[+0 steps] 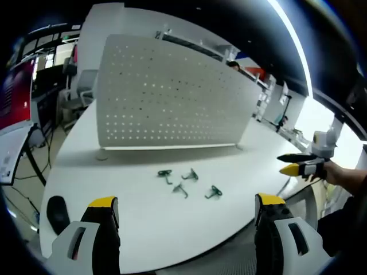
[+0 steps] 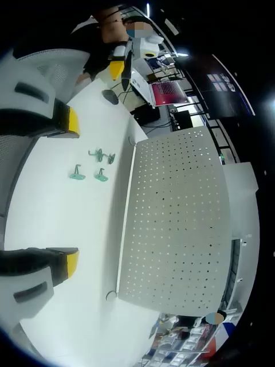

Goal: Insert the hook assembly into the mounting plate slot until the hook locks in place.

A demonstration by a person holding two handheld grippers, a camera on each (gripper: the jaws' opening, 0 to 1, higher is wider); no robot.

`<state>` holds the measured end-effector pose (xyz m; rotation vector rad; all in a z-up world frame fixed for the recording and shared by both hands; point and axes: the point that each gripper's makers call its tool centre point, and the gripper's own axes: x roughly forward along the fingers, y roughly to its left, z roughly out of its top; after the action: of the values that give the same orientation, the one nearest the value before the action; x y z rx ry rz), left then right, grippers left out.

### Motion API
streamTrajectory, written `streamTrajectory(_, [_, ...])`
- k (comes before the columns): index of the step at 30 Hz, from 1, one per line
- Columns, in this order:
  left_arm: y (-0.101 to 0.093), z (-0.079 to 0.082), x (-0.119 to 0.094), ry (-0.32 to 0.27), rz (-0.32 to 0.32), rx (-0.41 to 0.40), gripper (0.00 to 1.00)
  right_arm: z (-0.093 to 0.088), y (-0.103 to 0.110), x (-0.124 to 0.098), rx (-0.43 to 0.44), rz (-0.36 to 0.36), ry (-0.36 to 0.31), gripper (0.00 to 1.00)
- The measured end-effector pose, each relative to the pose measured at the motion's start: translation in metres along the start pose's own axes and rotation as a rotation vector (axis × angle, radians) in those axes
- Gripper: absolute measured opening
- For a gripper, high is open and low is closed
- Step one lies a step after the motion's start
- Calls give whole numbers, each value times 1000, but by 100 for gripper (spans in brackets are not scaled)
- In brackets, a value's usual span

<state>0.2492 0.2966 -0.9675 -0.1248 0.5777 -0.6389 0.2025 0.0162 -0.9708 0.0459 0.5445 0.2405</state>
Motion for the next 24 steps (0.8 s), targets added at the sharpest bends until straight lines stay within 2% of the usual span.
streamTrajectory(6, [-1,-2,0,12,-2,22,97,0,3,2,-6,9,4,75])
streamTrajectory(12, [-3,1,2,2,-11,13,99,1,7,3,-15,20,3,74])
streamTrajectory(21, [-10,4,5,2,-27,28,100,8,-7,-3,-23,-7,-18,76])
streamTrajectory(24, [-16,6,5,-17,-61,-54,100,7,-7,-3,-23,-7,-17,76])
